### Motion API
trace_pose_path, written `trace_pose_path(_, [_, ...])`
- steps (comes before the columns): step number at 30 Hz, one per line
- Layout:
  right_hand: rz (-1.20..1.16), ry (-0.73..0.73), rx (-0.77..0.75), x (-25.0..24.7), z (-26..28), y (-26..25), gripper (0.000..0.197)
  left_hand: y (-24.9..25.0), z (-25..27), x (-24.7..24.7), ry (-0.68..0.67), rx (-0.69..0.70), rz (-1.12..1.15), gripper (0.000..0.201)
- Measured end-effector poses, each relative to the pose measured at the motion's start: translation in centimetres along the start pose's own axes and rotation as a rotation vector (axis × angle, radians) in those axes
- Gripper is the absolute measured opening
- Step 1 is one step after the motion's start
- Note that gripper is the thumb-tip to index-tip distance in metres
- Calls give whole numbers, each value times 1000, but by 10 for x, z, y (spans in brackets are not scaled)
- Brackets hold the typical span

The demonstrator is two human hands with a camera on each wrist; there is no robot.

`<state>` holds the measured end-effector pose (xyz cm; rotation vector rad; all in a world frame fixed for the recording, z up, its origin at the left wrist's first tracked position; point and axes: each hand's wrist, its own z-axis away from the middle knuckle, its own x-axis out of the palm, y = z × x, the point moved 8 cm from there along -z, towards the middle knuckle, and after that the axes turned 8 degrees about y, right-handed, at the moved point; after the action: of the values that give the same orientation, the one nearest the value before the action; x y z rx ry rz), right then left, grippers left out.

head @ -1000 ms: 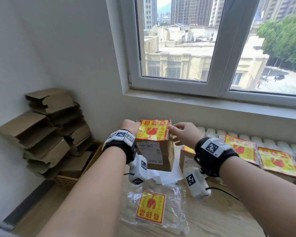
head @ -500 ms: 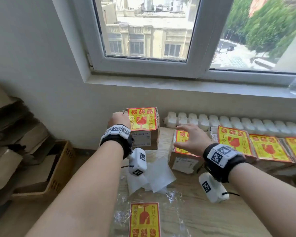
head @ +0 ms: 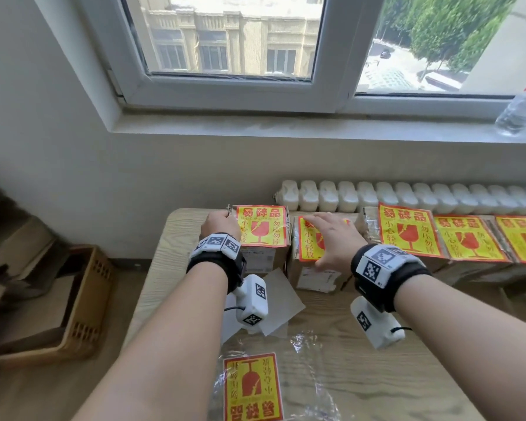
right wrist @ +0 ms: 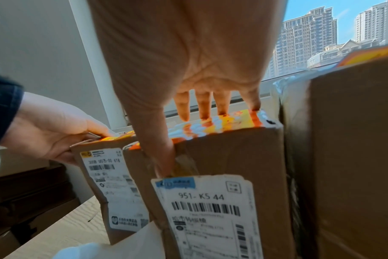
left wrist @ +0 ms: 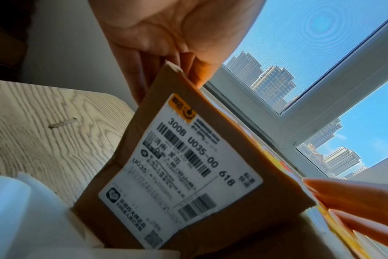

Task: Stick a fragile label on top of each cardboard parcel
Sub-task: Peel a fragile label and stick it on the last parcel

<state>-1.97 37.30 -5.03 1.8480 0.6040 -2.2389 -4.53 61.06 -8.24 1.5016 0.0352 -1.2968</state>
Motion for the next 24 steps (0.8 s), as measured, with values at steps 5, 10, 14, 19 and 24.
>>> trace_pose_path(5, [-31,-6,-7,-2,-2,0,104,-6,8,-7,17,-16,-31,41])
trace_pose_path(10, [-37,-10,-11,-2,0,2,105,-11,13,-7,14,-32,-37,44])
trace_pose_path(14, [-26,-25,-28,-2,0,3,107,-13,12,-9,13,-29,-62,37])
trace_pose_path(19, [-54,-51,-23,0,3,1,107,-4,17,-8,-42,9,-117,38])
trace_pose_path(24, [-93,-9,-41,-10,12,-5,92,3,33,-9,-45,31,-178,37])
